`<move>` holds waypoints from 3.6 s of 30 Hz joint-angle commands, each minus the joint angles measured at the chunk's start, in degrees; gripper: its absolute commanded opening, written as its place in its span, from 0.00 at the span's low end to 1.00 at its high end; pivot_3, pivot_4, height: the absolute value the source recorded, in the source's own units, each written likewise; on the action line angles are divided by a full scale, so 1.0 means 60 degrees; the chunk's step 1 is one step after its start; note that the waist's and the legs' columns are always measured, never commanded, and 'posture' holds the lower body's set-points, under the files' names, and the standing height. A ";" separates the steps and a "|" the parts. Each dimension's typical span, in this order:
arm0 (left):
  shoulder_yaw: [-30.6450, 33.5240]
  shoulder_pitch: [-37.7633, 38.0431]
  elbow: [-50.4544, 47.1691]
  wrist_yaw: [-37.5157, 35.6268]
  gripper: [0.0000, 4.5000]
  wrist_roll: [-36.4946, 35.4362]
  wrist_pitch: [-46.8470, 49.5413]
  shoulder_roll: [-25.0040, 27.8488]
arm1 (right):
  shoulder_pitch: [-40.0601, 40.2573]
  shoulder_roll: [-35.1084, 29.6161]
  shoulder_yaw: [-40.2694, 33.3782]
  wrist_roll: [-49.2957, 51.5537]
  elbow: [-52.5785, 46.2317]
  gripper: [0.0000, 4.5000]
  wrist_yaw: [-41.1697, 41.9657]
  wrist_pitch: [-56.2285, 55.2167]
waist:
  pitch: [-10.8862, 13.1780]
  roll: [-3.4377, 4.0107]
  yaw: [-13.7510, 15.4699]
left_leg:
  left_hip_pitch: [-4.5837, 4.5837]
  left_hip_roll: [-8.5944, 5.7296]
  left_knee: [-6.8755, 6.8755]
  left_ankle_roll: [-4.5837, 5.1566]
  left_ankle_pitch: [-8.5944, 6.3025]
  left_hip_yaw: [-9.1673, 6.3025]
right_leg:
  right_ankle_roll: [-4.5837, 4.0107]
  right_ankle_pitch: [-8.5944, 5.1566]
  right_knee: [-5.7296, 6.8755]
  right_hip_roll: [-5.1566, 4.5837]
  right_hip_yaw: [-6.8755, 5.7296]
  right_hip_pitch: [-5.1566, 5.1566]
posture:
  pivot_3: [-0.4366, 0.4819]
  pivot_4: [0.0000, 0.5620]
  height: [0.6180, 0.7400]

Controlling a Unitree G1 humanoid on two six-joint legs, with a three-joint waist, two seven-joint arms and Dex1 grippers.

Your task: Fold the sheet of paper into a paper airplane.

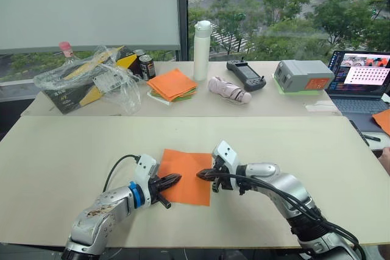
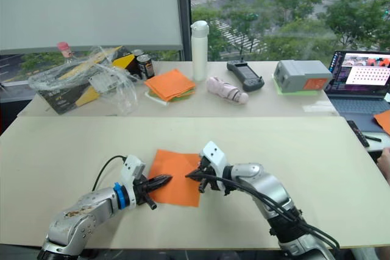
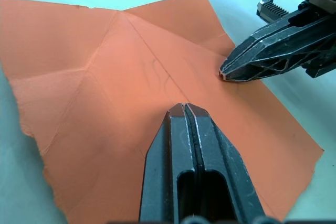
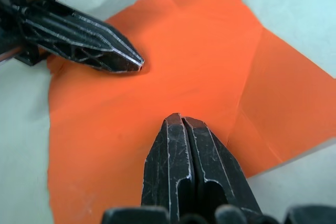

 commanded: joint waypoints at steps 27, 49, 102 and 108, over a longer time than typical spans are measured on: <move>-0.0080 -0.0451 -0.0269 0.0197 0.01 -0.0117 0.0441 -0.0396 | 0.0712 0.0438 -0.0395 -0.0078 -0.0178 0.01 -0.0789 -0.0271 | -0.0002 -0.0001 -0.0013 | 0.0011 0.0001 -0.0002 0.0000 0.0000 0.0002 | 0.0000 0.0000 0.0005 0.0002 0.0002 0.0008 | 0.48 0.27 1.00; -0.0522 0.0015 0.0383 -0.0234 0.01 0.0491 -0.0078 0.0007 | 0.0571 0.0593 -0.1664 0.0854 -0.0993 0.01 -0.0881 0.0354 | -0.0003 -0.0001 -0.0016 | 0.0013 0.0001 -0.0002 0.0000 0.0000 0.0001 | 0.0000 0.0000 0.0004 0.0003 0.0002 0.0010 | 0.48 0.27 1.00; -0.0544 -0.0107 0.0331 -0.0211 0.00 0.0520 -0.0089 -0.0107 | 0.0345 0.1014 -0.1699 0.1082 -0.0945 0.16 -0.2275 0.0962 | -0.0005 0.0004 -0.0005 | 0.0017 0.0001 -0.0002 0.0001 0.0000 0.0002 | 0.0000 0.0000 0.0012 0.0002 0.0003 0.0012 | 0.48 0.27 1.00; -0.0522 -0.0101 0.0308 -0.0198 0.00 0.0512 -0.0088 -0.0112 | 0.0330 0.0696 -0.1182 0.0559 -0.1212 0.00 -0.2178 0.0540 | -0.0005 0.0004 -0.0007 | 0.0017 0.0001 -0.0002 0.0000 0.0000 0.0002 | 0.0000 0.0000 0.0012 0.0003 0.0003 0.0011 | 0.48 0.27 1.00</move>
